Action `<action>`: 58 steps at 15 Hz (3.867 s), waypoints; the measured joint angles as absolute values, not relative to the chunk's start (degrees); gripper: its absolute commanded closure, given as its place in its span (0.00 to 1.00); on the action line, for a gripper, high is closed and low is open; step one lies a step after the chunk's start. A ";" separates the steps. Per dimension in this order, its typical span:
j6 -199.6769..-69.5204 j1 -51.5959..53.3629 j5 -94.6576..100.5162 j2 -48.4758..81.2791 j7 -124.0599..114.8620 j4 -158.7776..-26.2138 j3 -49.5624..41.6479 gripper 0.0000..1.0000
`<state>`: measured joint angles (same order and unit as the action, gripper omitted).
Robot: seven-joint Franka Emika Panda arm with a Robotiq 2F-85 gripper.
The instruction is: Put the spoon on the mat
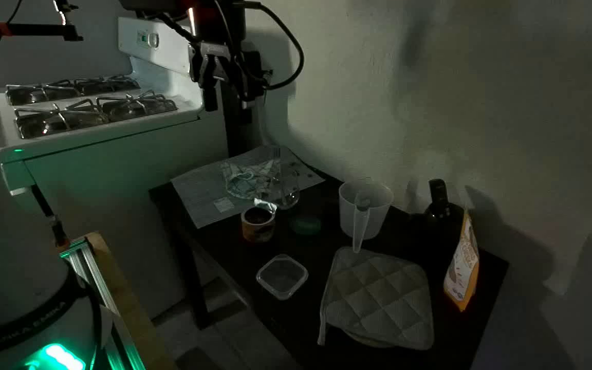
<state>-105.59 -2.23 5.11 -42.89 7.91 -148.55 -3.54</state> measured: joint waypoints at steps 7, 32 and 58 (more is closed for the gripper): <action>-105.59 -2.23 5.11 -42.89 7.91 -148.55 -3.54 0.00; -116.33 3.23 -5.42 -32.73 -1.16 -147.17 2.53 0.00; -134.88 4.55 3.30 4.26 -30.79 -125.90 7.72 0.14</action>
<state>-134.88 4.55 3.30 4.26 -30.79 -125.90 7.72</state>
